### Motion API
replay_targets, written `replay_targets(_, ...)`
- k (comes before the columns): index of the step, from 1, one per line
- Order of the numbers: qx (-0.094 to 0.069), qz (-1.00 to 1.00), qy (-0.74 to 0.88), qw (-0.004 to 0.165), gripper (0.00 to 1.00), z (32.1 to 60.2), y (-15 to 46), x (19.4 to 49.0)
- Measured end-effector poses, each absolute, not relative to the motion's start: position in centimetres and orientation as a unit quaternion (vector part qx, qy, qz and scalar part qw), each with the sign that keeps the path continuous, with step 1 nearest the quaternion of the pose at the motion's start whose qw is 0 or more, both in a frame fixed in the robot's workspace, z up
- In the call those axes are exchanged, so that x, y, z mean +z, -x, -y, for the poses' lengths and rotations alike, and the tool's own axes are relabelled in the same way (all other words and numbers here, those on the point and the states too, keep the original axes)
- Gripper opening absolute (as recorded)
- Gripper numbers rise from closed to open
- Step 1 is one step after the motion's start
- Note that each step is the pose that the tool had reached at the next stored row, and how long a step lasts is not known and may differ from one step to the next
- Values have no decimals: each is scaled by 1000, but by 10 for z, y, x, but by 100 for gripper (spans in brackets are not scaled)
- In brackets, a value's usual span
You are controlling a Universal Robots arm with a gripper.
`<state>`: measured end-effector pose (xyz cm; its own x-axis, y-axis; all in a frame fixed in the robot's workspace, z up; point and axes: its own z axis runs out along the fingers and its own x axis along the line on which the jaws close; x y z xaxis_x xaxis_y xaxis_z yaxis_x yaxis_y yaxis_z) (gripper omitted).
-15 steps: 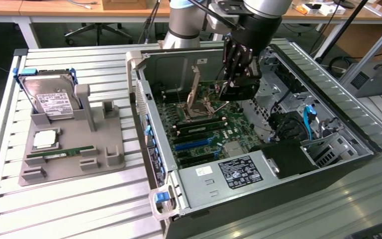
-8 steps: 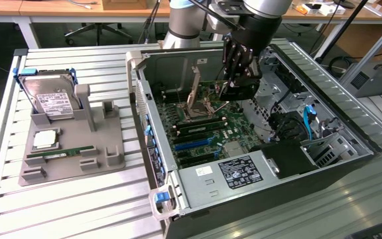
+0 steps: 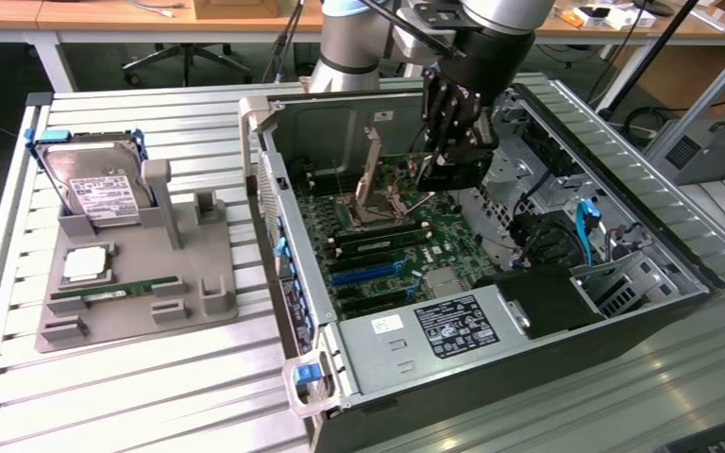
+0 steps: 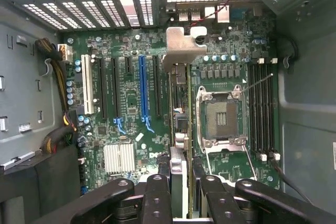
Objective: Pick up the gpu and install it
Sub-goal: 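Insert the gpu into the slot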
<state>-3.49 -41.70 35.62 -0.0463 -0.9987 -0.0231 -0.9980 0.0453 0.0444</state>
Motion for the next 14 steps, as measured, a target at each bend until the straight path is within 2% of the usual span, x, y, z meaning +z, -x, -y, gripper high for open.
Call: replay_targets(14,-24,714,-700,7,27,417,35,356)
